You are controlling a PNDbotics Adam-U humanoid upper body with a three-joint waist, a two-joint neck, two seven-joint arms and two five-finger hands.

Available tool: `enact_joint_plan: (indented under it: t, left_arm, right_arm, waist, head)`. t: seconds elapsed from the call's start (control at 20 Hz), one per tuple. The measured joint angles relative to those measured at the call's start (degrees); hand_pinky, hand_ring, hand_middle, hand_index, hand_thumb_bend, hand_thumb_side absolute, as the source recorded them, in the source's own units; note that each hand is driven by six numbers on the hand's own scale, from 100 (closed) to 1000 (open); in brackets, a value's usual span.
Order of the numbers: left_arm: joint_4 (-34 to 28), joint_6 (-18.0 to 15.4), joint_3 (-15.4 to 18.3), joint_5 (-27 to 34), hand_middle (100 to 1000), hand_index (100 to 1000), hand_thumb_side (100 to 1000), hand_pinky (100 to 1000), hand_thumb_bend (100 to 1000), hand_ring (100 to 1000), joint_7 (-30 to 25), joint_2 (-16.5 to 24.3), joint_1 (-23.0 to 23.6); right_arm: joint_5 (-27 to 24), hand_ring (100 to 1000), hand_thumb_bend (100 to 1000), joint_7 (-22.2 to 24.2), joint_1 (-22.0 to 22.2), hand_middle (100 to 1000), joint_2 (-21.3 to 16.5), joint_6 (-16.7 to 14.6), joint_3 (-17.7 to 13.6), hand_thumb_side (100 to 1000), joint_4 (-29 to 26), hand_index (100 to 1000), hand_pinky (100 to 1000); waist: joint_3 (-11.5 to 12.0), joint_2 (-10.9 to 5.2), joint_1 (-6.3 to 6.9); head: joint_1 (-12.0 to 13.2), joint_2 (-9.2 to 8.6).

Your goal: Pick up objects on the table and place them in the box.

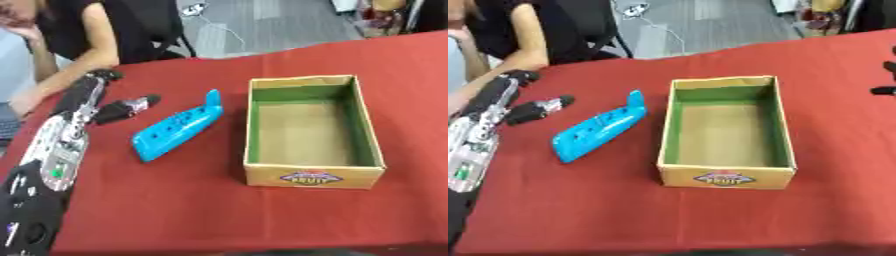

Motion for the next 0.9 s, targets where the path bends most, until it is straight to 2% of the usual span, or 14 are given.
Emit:
enact_joint_plan:
  t: [0.25,0.9]
  left_arm:
    - [2.65,-0.29,-1.39,0.46,793,864,828,700,860,781,-1.55,1.38,-1.9]
    - [19.55,-2.89,-7.06,0.96,794,863,784,705,940,777,-4.19,2.11,-11.54]
  right_arm:
    - [0.0,907,468,0.02,0.04,956,-0.11,0.0,0.04,1000,0.0,1000,673]
    - [0.0,906,466,0.3,0.04,956,-0.22,-0.04,0.34,1000,0.0,1000,673]
  waist:
    - [-0.03,-0.22,0.0]
    - [-0.92,-0.32,-0.01]
  head:
    - [0.01,0.0]
    - [0.84,0.01]
